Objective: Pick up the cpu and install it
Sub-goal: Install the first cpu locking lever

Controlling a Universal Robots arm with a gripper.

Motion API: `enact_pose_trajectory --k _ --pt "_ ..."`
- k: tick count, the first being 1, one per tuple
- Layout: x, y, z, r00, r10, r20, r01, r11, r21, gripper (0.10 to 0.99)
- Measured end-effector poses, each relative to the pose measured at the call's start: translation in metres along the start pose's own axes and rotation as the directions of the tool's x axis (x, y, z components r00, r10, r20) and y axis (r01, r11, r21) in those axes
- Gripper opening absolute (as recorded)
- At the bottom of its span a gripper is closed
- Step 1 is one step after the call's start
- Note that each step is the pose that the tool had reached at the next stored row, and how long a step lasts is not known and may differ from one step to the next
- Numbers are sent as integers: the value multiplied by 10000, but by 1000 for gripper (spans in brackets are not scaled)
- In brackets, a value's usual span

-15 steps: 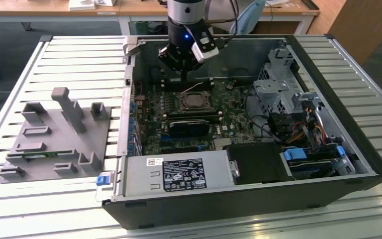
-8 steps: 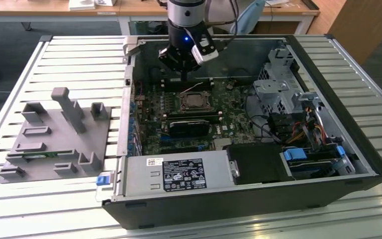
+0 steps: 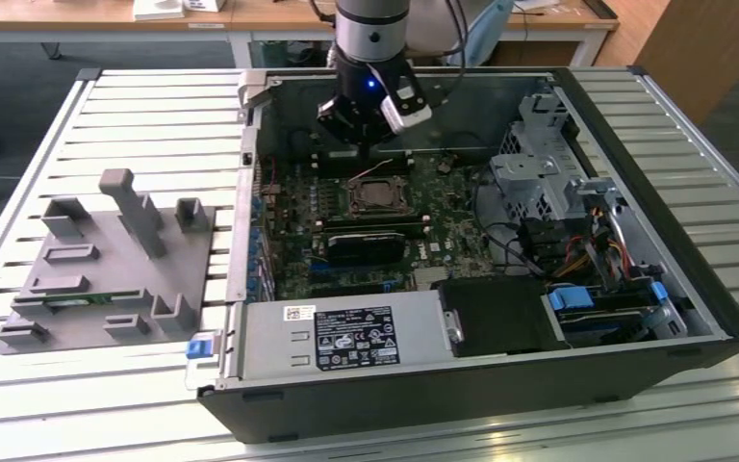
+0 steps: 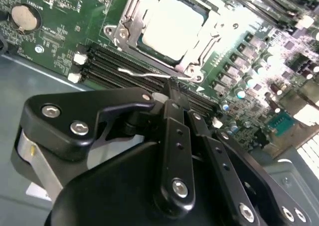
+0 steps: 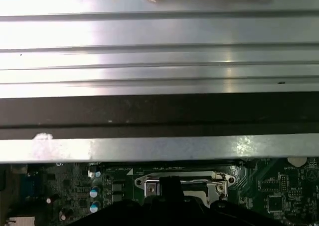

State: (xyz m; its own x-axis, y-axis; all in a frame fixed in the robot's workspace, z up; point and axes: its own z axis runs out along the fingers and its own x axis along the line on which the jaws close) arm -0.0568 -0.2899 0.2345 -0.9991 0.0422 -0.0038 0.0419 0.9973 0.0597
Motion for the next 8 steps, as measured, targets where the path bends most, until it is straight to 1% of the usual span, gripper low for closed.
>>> enact_pose_trajectory --k 3,5,8 --pt "-5 4 34 10000 -16 -1 16 10000 11 106" --pt "-8 7 52 9999 -172 -10 172 9999 11 106" --pt "-38 20 70 9998 -208 -14 208 9998 10 106"
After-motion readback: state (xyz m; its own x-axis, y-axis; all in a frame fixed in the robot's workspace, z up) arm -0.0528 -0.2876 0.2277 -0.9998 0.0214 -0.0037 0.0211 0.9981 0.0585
